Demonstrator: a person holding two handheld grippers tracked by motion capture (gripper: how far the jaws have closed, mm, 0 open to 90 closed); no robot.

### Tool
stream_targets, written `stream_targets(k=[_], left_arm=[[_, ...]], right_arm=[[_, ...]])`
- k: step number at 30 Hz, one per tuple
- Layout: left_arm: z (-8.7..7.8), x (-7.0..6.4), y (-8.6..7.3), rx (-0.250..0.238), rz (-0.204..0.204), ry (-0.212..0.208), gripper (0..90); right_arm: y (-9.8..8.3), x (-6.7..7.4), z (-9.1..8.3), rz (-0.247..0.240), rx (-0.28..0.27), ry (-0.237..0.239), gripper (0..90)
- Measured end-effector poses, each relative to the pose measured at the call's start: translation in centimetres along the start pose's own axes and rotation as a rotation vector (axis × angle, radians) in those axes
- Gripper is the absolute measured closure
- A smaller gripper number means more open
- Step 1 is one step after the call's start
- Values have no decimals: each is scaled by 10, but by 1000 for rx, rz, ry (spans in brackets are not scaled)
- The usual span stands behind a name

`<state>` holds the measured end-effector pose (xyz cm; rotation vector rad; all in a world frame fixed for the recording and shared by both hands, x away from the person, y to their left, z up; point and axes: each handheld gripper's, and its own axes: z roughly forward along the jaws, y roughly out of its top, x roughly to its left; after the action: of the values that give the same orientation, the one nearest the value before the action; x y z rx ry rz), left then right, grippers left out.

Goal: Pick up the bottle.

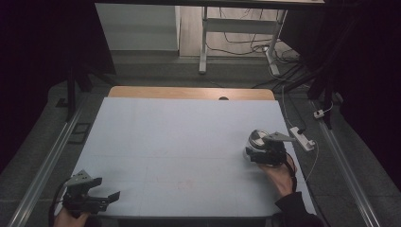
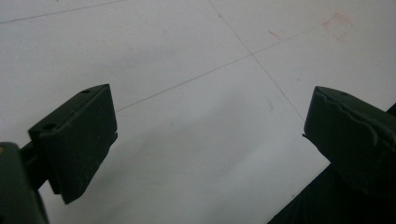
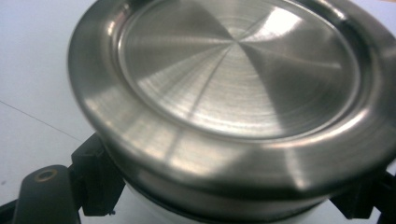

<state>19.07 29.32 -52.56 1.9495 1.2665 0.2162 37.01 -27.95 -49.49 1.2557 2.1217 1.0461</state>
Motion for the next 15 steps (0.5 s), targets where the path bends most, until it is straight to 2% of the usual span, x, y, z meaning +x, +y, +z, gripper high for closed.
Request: stream_targets(k=[4,6,15], left_arm=[[0,0,0,0,0,0,36],[0,0,0,0,-1,0,36],[0,0,0,1,-3,0,36]], right_arm=[[3,3,-4,-1,-14,20,153],[5,6,-5,0,-17,45,153],[12,30,-6,-71,-5,132,153]])
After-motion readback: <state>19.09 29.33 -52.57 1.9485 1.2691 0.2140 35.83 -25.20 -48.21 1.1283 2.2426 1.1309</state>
